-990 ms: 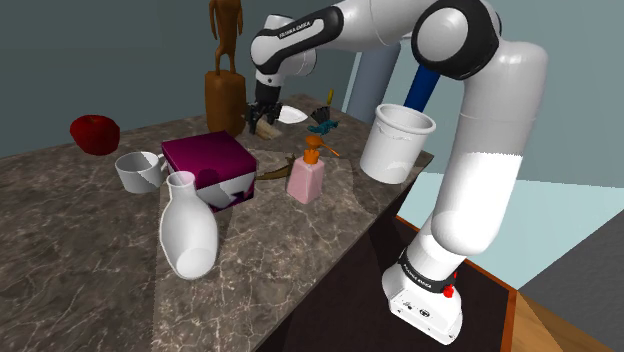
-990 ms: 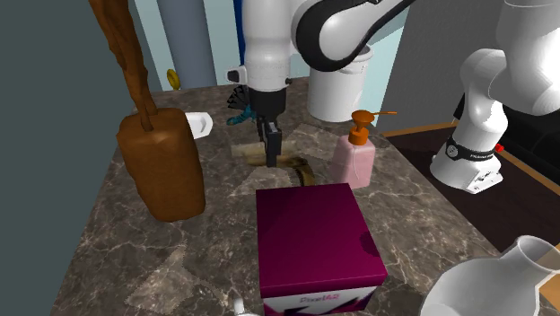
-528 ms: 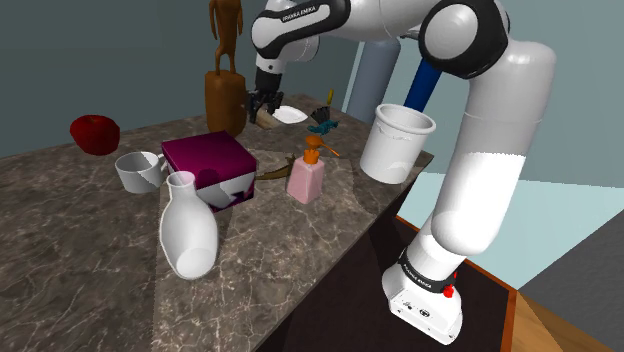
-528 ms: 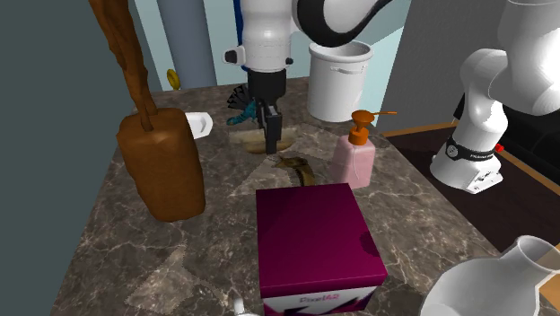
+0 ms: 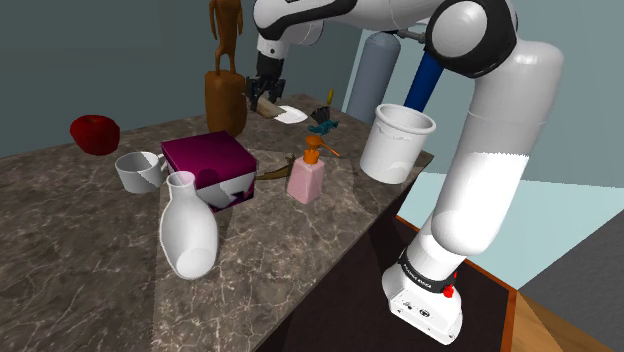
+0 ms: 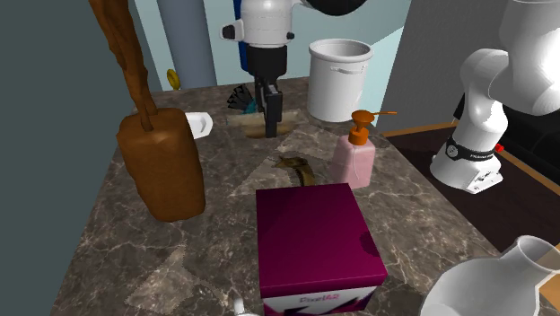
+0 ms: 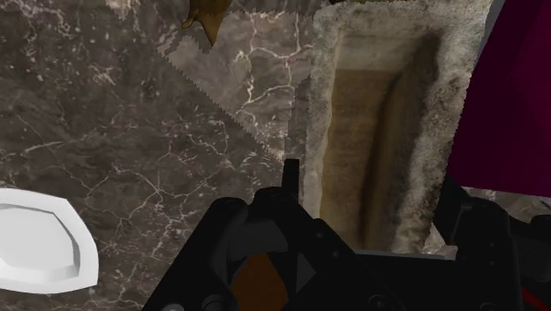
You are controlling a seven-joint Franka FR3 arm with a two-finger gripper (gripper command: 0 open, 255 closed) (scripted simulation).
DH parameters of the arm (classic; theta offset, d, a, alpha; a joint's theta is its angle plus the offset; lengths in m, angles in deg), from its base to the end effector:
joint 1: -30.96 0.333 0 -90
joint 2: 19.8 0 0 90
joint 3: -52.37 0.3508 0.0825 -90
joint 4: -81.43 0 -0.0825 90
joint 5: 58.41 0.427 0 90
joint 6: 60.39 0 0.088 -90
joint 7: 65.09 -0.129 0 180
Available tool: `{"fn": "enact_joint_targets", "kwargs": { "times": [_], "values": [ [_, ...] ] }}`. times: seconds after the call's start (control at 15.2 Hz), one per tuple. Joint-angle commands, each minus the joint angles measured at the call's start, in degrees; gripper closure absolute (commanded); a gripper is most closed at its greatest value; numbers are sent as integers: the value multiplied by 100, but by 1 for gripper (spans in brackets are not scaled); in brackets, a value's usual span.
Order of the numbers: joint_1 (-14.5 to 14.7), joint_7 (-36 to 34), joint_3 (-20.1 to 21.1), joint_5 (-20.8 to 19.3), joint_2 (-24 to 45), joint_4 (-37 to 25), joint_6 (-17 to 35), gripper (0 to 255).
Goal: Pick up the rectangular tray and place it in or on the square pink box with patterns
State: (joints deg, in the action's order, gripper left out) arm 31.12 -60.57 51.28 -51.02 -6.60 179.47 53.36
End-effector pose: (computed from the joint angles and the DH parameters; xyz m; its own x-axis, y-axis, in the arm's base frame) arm 0.6822 0.0004 0.4535 0.9987 0.0110 0.0499 0.0166 -0.9936 -0.1120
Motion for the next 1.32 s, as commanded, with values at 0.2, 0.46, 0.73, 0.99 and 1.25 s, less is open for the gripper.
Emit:
{"fn": "enact_joint_targets", "kwargs": {
  "times": [0.2,0.46,0.73,0.99,1.25],
  "values": [
    [1,-50,-2,-20,-58,-311,-368,255],
    [312,-557,187,-85,-183,-139,-265,255],
    [621,-1075,382,-154,-224,-83,-195,255],
    [931,-1600,576,-233,-180,-141,-159,255],
    [1245,-2128,765,-331,-51,-315,-159,255]
  ]
}}
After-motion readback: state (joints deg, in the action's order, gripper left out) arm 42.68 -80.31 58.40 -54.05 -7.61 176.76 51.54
